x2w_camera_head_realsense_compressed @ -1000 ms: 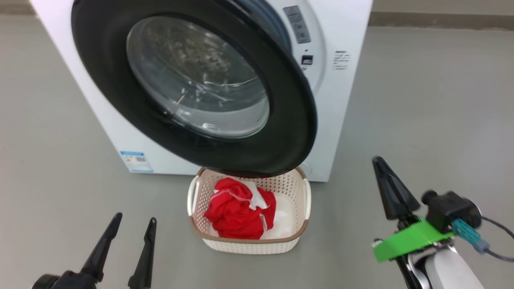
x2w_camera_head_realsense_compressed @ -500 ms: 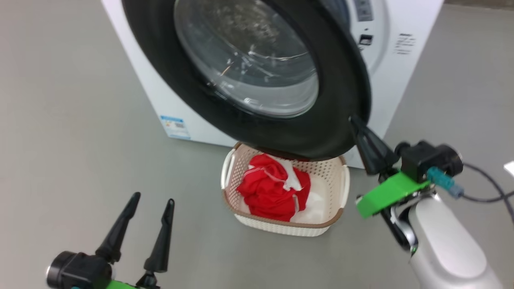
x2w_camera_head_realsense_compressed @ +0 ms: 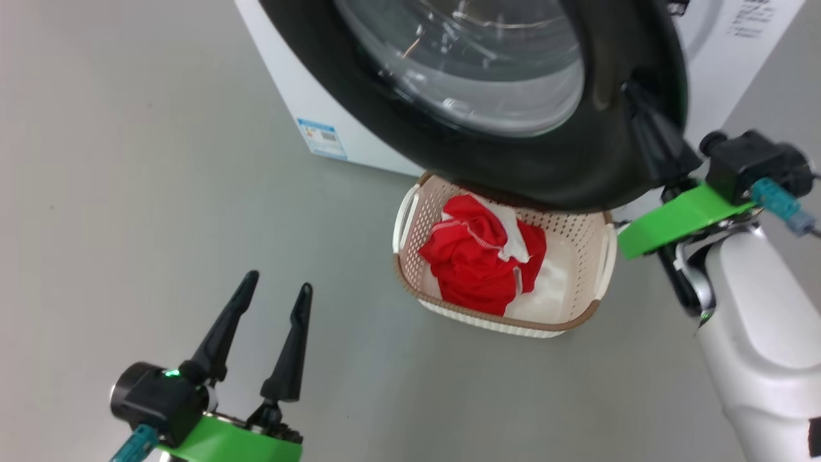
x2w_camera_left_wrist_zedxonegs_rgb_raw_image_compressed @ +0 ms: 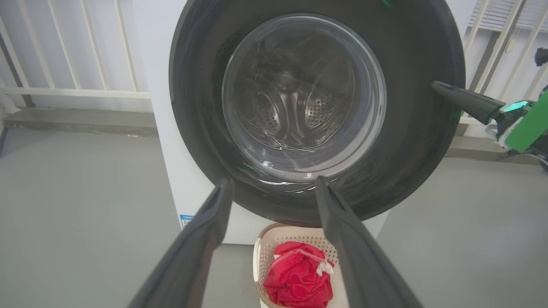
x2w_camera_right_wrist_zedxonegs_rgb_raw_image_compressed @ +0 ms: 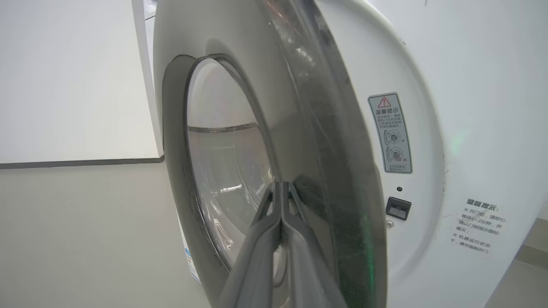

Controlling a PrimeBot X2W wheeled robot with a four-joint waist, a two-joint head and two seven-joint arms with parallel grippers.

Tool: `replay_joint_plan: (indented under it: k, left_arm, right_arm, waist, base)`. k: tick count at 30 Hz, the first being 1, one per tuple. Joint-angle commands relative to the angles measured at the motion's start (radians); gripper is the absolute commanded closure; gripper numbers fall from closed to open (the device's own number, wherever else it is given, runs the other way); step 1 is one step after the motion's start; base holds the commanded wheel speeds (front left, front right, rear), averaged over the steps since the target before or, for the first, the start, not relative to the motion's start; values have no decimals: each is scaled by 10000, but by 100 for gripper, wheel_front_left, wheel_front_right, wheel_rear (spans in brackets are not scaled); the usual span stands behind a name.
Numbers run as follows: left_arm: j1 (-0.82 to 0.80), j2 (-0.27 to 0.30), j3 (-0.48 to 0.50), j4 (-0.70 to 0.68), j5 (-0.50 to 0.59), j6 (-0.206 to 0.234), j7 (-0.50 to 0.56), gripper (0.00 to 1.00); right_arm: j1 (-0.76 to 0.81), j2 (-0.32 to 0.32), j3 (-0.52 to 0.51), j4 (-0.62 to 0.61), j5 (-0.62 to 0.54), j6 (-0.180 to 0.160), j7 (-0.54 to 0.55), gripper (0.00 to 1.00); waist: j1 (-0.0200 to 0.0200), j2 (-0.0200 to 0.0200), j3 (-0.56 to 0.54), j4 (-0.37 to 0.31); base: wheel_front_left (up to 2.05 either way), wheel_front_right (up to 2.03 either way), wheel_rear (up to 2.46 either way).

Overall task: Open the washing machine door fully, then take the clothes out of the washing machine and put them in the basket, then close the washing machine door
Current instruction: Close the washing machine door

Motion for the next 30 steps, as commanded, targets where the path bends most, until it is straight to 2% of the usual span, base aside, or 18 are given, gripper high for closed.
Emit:
replay_joint_plan:
  k: [1,11,19,24,30]
  left_arm:
    - [-438,34,200,-191,-80,-56,-120,0]
    - [-927,15,-140,-166,-229,-56,-120,0]
    - [-1393,-65,-530,36,-405,-56,-120,0]
    - [-1455,22,-602,142,-416,-56,-120,0]
    - [-1615,105,-578,148,-469,-56,-120,0]
  right_arm:
    - [-518,-92,-63,-137,-184,-9,-63,100]
    - [-1708,-434,-684,85,-335,-9,-63,100]
    - [-2868,-615,-1418,276,97,-9,-63,100]
    - [-3198,-500,-1729,381,239,-9,-63,100]
    - [-3207,-395,-1617,417,339,-9,-63,100]
  waist:
    - [0,0,493,327]
    - [0,0,1267,507]
    - [0,0,1746,732]
    - [0,0,1770,756]
    - [0,0,1706,662]
  base:
    - [0,0,0]
    - [0,0,0]
    - [0,0,0]
    - [0,0,0]
    - [0,0,0]
